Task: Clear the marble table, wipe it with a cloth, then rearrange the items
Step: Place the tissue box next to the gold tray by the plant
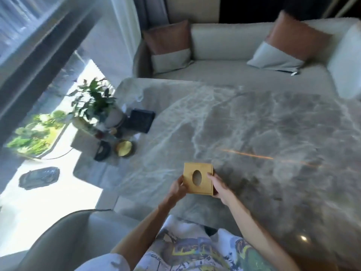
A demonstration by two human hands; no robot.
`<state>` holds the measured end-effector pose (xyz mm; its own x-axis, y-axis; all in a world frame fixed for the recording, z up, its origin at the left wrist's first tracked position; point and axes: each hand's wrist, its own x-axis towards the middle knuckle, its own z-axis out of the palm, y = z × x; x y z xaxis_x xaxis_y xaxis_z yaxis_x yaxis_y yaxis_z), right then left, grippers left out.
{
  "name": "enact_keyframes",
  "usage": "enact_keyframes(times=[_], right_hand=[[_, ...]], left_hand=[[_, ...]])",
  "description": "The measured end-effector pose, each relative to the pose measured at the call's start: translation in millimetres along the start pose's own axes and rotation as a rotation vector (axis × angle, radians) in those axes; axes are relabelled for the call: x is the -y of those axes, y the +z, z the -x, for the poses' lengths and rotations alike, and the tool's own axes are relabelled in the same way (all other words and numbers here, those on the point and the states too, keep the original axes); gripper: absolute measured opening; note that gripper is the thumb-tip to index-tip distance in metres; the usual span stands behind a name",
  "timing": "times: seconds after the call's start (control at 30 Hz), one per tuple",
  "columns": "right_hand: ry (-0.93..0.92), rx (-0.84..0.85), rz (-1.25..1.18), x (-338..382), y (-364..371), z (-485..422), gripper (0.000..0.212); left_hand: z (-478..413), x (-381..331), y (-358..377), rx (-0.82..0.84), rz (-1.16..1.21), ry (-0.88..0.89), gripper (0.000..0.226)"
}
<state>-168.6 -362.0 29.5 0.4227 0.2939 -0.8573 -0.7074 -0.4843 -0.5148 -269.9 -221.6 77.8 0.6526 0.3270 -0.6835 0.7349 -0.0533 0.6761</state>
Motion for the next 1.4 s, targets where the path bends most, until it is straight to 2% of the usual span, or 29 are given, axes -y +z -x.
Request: enact_keyframes(times=[0.17,0.3,0.47,0.67,0.73,0.83,0.97,1.17,1.33,1.4], right_hand=[[-0.025,0.068,-0.014,7,100,-5,0.053],[-0.020,0.148,0.069,11,156,-7,0.046],[-0.031,0.199,0.081,23,220,-11,0.043],[0.032,0.148,0.016,49,301,-43,0.054],[0.016,0.125,-0.012,55,336,-53,0.051],[0.021,0.089,-0.026,65,389,-63,0.050],[0.045,0.035,-0.059,64,438,-66,0.057],[0.086,-0.052,-0.057,66,467,-61,0.070],[0.043,-0.124,-0.035,59,469,-57,0.060],[0.029,-0.147,-0.002,56,471,-57,0.061]], left_hand=[[11,35,-83,-0.105,0.069,0.029,0.069],[26,66,-127,-0.208,0.166,-0.051,0.067],[24,102,-183,-0.245,0.141,-0.073,0.077],[-20,133,-278,-0.152,0.120,-0.025,0.057],[-35,143,-315,-0.114,0.130,-0.025,0.052],[-53,156,-369,-0.092,0.062,0.001,0.060],[-66,170,-420,-0.049,0.020,0.048,0.060],[-82,194,-451,0.153,0.045,0.051,0.040],[-87,201,-451,0.228,0.078,0.018,0.024],[-89,201,-455,0.242,0.064,0.025,0.030]])
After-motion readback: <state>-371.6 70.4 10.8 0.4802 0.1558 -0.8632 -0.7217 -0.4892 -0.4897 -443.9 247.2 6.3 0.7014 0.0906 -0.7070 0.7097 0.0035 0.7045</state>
